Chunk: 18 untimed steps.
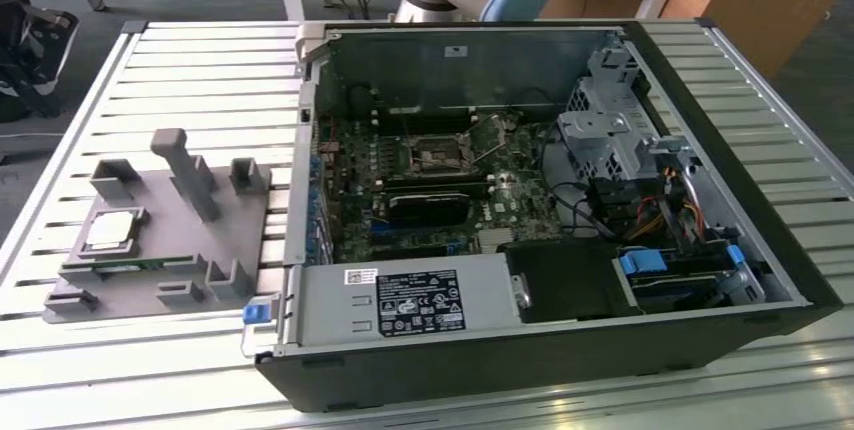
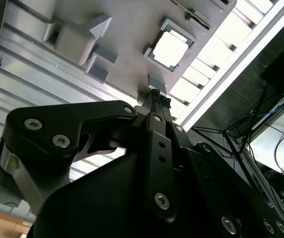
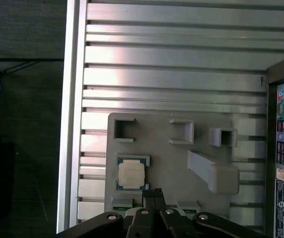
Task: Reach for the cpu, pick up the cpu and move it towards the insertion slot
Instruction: 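Pick up the cpu and move it towards the insertion slot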
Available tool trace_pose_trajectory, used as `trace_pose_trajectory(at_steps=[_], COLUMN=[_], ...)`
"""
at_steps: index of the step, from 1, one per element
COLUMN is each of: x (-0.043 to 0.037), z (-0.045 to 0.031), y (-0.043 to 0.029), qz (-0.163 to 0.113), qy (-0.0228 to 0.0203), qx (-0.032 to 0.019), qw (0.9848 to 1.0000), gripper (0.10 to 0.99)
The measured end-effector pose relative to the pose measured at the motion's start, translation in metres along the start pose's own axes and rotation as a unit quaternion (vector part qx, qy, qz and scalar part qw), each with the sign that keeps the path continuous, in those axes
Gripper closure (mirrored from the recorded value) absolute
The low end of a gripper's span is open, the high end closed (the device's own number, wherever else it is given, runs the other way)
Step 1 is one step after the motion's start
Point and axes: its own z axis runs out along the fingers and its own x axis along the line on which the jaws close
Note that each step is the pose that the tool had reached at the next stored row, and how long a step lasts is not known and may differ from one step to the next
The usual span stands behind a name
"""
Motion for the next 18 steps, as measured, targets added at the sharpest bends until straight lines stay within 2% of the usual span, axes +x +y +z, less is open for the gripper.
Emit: trace_pose_trajectory(at_steps=[6, 12, 18], x=[0.0051, 0.0145, 0.0173], z=[0.0019, 0.0051, 0.0088], y=[-0.0018, -0.0033, -0.0072], qz=[0.0, 0.0, 0.0], qy=[0.0, 0.0, 0.0], qx=[0.0, 0.0, 0.0], qw=[1.0, 1.0, 1.0], gripper=[0.98, 0.98, 0.98])
